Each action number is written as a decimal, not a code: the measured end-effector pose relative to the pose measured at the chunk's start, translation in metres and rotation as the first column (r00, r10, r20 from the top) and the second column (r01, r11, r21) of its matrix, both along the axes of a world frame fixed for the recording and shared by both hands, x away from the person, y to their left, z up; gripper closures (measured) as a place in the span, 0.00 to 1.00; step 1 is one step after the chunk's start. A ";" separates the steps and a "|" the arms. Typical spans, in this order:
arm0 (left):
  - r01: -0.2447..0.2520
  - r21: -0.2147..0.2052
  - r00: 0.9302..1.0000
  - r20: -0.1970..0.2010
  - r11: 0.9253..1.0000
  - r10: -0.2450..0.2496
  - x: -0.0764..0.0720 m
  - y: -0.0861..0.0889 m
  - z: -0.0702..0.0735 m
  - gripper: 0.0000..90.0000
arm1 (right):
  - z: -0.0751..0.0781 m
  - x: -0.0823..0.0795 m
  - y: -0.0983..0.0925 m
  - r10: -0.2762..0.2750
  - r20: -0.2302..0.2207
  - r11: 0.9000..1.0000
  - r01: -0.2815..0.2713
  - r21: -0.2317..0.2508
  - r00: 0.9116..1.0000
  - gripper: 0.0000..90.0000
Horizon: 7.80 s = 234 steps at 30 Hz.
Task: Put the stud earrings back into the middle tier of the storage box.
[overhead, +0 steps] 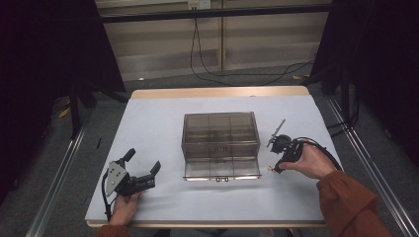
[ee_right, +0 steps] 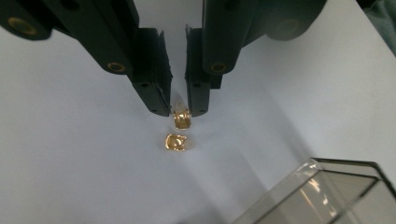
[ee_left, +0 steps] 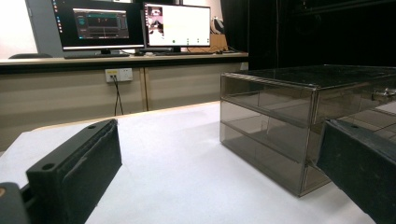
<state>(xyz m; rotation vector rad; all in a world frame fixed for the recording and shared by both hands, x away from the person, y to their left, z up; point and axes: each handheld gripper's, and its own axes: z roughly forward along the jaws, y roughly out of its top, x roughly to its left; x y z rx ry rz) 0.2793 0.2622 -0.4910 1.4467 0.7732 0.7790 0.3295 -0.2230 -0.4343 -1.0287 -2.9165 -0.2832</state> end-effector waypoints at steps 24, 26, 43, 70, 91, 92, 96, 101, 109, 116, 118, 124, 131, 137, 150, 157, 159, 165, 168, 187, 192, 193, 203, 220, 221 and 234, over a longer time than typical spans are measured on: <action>-0.002 0.001 1.000 0.002 1.000 0.002 0.000 0.000 0.000 0.00 | -0.009 0.003 0.004 -0.002 -0.007 1.000 0.002 -0.010 1.000 0.96; -0.002 0.001 1.000 0.001 1.000 0.002 0.000 0.000 0.000 0.00 | -0.004 0.002 0.002 -0.002 0.006 1.000 0.001 0.018 1.000 0.96; 0.000 -0.002 1.000 0.001 1.000 0.000 0.000 0.000 0.000 0.00 | 0.023 -0.025 -0.023 -0.106 0.182 0.928 0.032 0.370 0.977 0.96; -0.002 0.003 1.000 0.002 1.000 0.002 0.000 0.000 0.000 0.00 | 0.053 -0.016 0.031 0.021 0.302 0.866 -0.168 0.472 0.953 0.96; 0.001 -0.001 1.000 0.002 1.000 -0.001 0.000 0.000 0.000 0.00 | 0.045 0.006 0.103 0.193 0.233 0.905 -0.264 0.332 0.953 0.96; 0.000 0.000 1.000 0.003 1.000 0.000 0.000 0.000 0.000 0.00 | 0.044 0.006 0.106 0.200 0.232 0.907 -0.269 0.325 0.952 0.96; 0.000 0.000 1.000 0.002 1.000 0.000 0.000 0.000 0.000 0.00 | 0.040 0.009 0.124 0.239 0.207 0.916 -0.291 0.275 0.949 0.96; -0.001 0.003 1.000 0.004 1.000 0.001 0.000 0.000 0.000 0.00 | 0.030 0.014 0.134 0.243 0.168 0.931 -0.279 0.235 0.955 0.96; 0.001 0.000 1.000 0.003 1.000 -0.001 0.000 0.000 0.000 0.00 | 0.022 0.017 0.139 0.270 0.155 0.938 -0.296 0.178 0.950 0.96; 0.002 -0.002 1.000 0.001 1.000 -0.002 0.000 0.000 0.000 0.00 | 0.017 0.018 0.142 0.263 0.136 0.946 -0.283 0.160 0.955 0.95; 0.000 0.000 1.000 0.003 1.000 0.000 0.000 0.000 0.000 0.00 | 0.016 0.018 0.143 0.267 0.137 0.943 -0.288 0.165 0.954 0.95; 0.002 -0.001 1.000 0.001 1.000 -0.002 0.000 0.000 0.000 0.00 | 0.017 0.016 0.144 0.268 0.134 0.943 -0.288 0.165 0.954 0.93; -0.003 0.006 1.000 0.006 1.000 0.003 0.000 0.000 0.000 0.00 | 0.025 0.013 0.138 0.253 0.165 0.937 -0.284 0.204 0.953 0.87; -0.003 0.005 1.000 0.006 1.000 0.003 0.000 0.000 0.000 0.00 | 0.034 0.006 0.127 0.214 0.224 0.922 -0.272 0.274 0.951 0.89; 0.000 0.015 1.000 0.004 1.000 0.000 -0.001 0.000 0.000 0.00 | 0.035 -0.008 0.083 0.092 0.265 0.886 -0.201 0.419 0.960 0.89; -0.003 0.005 1.000 0.006 1.000 0.003 0.000 0.000 0.000 0.00 | 0.043 -0.016 0.050 0.000 0.309 0.849 -0.163 0.503 0.951 0.85; -0.003 0.008 1.000 0.007 1.000 0.003 0.000 0.000 0.000 0.00 | 0.043 -0.017 0.044 -0.017 0.311 0.846 -0.152 0.511 0.950 0.85; -0.002 0.004 1.000 0.005 1.000 0.002 0.000 0.000 0.000 0.00 | 0.042 -0.023 0.013 -0.084 0.311 0.844 -0.099 0.528 0.947 0.81; -0.003 0.009 1.000 0.006 1.000 0.003 0.000 0.000 0.000 0.00 | 0.045 -0.025 -0.003 -0.120 0.311 0.842 -0.070 0.536 0.943 0.78; -0.003 0.007 1.000 0.006 1.000 0.003 0.000 0.000 0.000 0.00 | 0.033 -0.021 -0.040 -0.134 0.264 0.928 0.028 0.371 0.955 0.79; -0.002 0.008 1.000 0.006 1.000 0.002 0.000 0.000 0.000 0.00 | 0.028 -0.015 -0.039 -0.103 0.206 0.958 0.042 0.283 0.973 0.80; -0.003 0.008 1.000 0.006 1.000 0.003 0.000 0.000 0.000 0.00 | 0.026 -0.013 -0.038 -0.096 0.191 0.963 0.043 0.265 0.977 0.82; -0.003 0.006 1.000 0.006 1.000 0.003 0.000 0.000 0.000 0.00 | 0.018 -0.004 -0.023 -0.051 0.137 0.990 0.033 0.136 0.989 0.85; -0.002 0.004 1.000 0.005 1.000 0.002 0.000 0.000 0.000 0.00 | 0.003 0.002 0.010 0.089 0.064 0.996 -0.090 0.013 0.994 0.88; -0.003 0.005 1.000 0.006 1.000 0.003 0.000 0.000 0.000 0.00 | 0.003 0.002 0.010 0.089 0.064 0.996 -0.090 0.013 0.994 0.88; -0.002 0.004 1.000 0.005 1.000 0.002 0.000 0.000 0.000 0.00 | -0.008 0.006 0.021 0.118 0.062 0.993 -0.117 -0.027 0.991 0.87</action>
